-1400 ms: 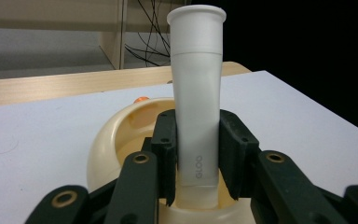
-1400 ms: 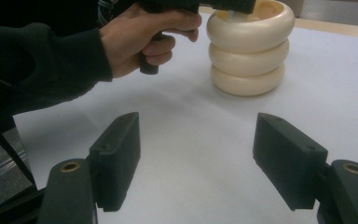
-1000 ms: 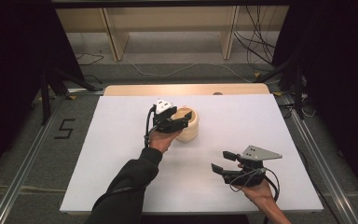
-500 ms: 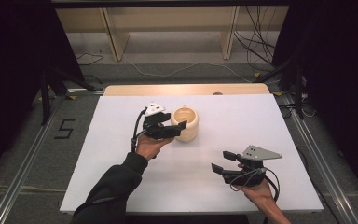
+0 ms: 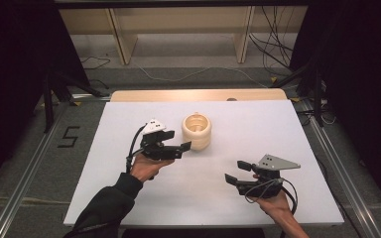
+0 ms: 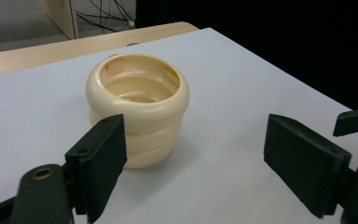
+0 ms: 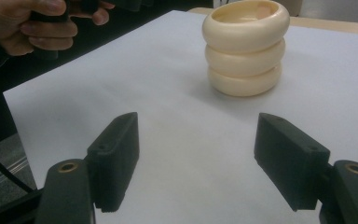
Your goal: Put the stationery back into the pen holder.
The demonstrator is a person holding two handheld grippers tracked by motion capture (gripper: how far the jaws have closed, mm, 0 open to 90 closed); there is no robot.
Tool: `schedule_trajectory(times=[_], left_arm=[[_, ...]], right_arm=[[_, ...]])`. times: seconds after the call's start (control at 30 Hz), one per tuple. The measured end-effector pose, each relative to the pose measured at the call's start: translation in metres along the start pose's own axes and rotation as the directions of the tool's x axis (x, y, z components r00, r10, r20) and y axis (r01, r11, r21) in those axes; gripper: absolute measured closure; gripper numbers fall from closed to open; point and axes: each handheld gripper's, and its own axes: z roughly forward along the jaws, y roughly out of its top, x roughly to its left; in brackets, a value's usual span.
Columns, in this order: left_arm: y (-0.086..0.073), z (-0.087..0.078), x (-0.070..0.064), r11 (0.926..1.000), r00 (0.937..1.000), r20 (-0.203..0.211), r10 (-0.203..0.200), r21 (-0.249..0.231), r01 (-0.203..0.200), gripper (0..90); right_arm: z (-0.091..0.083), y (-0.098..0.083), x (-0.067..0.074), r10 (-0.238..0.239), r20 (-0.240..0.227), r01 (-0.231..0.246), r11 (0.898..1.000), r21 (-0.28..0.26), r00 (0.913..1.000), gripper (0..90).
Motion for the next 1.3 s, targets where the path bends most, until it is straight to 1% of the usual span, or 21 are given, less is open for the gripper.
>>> schedule_trajectory(times=[0.07,0.2,0.27,0.43,0.53,0.7,0.87,0.93,1.0,1.17,1.3], left_arm=[[-0.002,-0.004,0.000,0.9999,0.9999,-0.008,0.011,0.001,-0.011,20.5],[-0.007,-0.013,0.002,1.0000,0.9999,-0.011,0.008,-0.003,-0.008,20.7],[-0.010,-0.016,0.002,1.0000,1.0000,-0.006,0.000,-0.003,0.000,20.8],[-0.018,-0.025,0.003,1.0000,1.0000,0.001,0.000,-0.004,0.000,20.9],[-0.021,-0.032,0.002,0.9998,1.0000,0.003,0.003,-0.019,-0.003,20.6],[-0.026,-0.043,-0.001,0.9996,1.0000,0.008,0.004,-0.030,-0.004,20.5],[-0.037,-0.052,-0.006,0.9995,0.9997,0.010,0.023,-0.022,-0.023,19.8],[-0.041,-0.055,-0.008,0.9989,0.9991,0.001,0.042,-0.023,-0.042,19.6],[-0.043,-0.059,-0.010,0.9982,0.9986,0.000,0.052,-0.028,-0.052,19.6],[-0.049,-0.065,-0.010,0.9978,0.9985,-0.005,0.055,-0.038,-0.055,19.3],[-0.050,-0.068,-0.006,0.9981,0.9989,-0.014,0.044,-0.042,-0.044,18.8]], right_arm=[[0.000,0.000,0.000,0.007,-0.003,-0.007,1.000,0.001,1.0000,31.2],[0.000,0.000,-0.001,0.004,-0.005,-0.004,1.000,-0.001,1.0000,31.0],[0.000,-0.001,-0.001,0.008,-0.006,-0.008,1.000,0.002,0.9999,31.0],[0.000,-0.001,-0.001,0.011,-0.007,-0.011,1.000,0.003,0.9999,30.5],[0.000,-0.002,-0.002,0.017,-0.006,-0.017,1.000,0.004,0.9998,30.2],[-0.001,-0.003,-0.002,0.024,-0.009,-0.024,1.000,0.006,0.9997,29.5],[-0.002,-0.003,-0.002,0.027,-0.007,-0.027,1.000,0.006,0.9996,29.4],[-0.002,-0.003,-0.001,0.027,-0.006,-0.027,1.000,0.004,0.9996,29.4],[-0.003,-0.003,-0.001,0.030,-0.008,-0.030,1.000,0.004,0.9995,29.4],[-0.002,-0.003,0.000,0.023,-0.008,-0.023,1.000,0.003,0.9997,29.4],[-0.003,-0.003,-0.001,0.027,-0.007,-0.027,1.000,-0.001,0.9996,29.4]])
